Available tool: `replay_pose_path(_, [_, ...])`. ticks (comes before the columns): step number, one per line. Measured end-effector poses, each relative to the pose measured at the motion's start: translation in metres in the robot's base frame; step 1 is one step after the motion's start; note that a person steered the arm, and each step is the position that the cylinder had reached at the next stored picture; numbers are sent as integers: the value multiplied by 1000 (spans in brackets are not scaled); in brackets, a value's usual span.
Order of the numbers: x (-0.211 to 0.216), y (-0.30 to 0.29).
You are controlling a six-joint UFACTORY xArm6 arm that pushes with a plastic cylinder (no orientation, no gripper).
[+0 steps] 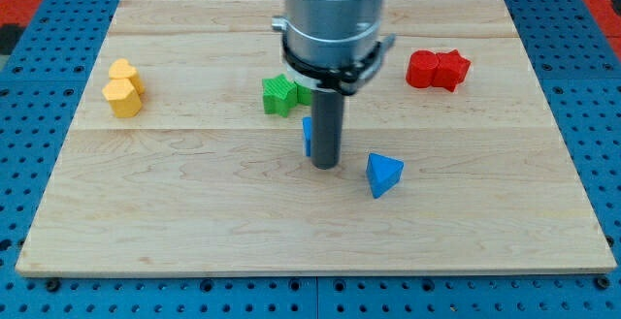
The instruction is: Move the blue cube right to the yellow hexagon
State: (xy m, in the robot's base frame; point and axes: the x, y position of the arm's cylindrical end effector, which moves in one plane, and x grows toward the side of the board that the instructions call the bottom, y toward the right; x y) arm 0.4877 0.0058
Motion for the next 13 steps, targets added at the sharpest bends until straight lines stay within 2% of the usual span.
replay_pose_path(1, [1, 6])
replay_pose_path(2, [-17, 45])
replay_pose_path(3, [-25, 30])
replay_pose_path(5, [-11, -105])
replay_pose_path(6, [-23, -104])
replay_pose_path(7, [1, -99])
replay_pose_path(8, [-9, -69])
replay_pose_path(9, [-24, -16])
replay_pose_path(10, [-39, -43])
replay_pose_path(11, [-31, -106])
replay_pose_path(12, [-28, -118])
replay_pose_path(13, [-44, -143])
